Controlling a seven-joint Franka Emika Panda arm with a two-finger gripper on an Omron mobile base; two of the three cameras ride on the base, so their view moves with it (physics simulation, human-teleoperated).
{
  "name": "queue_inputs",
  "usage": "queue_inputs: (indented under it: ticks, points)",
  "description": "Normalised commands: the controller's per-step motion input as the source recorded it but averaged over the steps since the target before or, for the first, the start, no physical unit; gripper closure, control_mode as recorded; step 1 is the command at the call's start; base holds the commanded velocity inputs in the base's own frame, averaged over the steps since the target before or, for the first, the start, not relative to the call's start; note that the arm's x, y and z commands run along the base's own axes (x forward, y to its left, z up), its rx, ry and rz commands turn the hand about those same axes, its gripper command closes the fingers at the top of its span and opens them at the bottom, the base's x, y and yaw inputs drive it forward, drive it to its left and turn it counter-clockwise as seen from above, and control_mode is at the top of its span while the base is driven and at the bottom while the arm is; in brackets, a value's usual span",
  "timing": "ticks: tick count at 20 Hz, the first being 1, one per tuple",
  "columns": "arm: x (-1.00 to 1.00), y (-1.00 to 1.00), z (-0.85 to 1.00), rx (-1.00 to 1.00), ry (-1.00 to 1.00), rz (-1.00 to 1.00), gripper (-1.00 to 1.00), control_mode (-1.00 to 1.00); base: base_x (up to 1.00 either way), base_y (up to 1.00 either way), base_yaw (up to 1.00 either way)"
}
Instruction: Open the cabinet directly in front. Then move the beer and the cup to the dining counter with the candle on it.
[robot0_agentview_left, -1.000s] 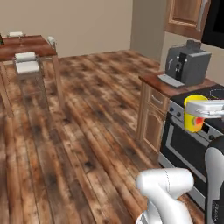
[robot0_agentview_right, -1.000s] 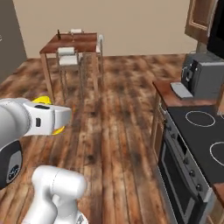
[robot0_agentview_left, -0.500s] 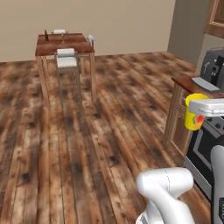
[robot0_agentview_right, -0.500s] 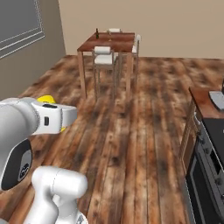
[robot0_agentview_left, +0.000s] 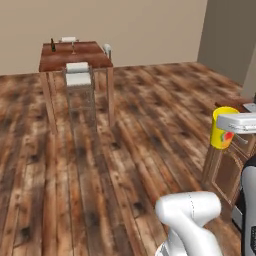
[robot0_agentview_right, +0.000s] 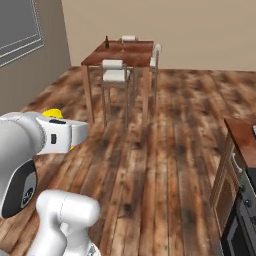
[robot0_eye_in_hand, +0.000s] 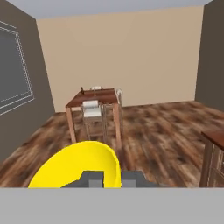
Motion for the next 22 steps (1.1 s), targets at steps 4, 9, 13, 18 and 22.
queue_inputs:
  ticks: [4,9,13,18,22]
  points:
    - [0.00,0.00,0.00,0.00,0.00,0.00,1.00,1.00,1.00,0.23,0.00]
    - [0.00,0.00,0.00,0.00,0.00,0.00,1.00,1.00,1.00,0.28,0.00]
    - [0.00,0.00,0.00,0.00,0.00,0.00,1.00,1.00,1.00,0.36,0.00]
    - [0.00,0.00,0.00,0.00,0.00,0.00,1.00,1.00,1.00,0.46,0.01]
    - [0.00,0.00,0.00,0.00,0.00,0.00,1.00,1.00,1.00,0.61,0.03]
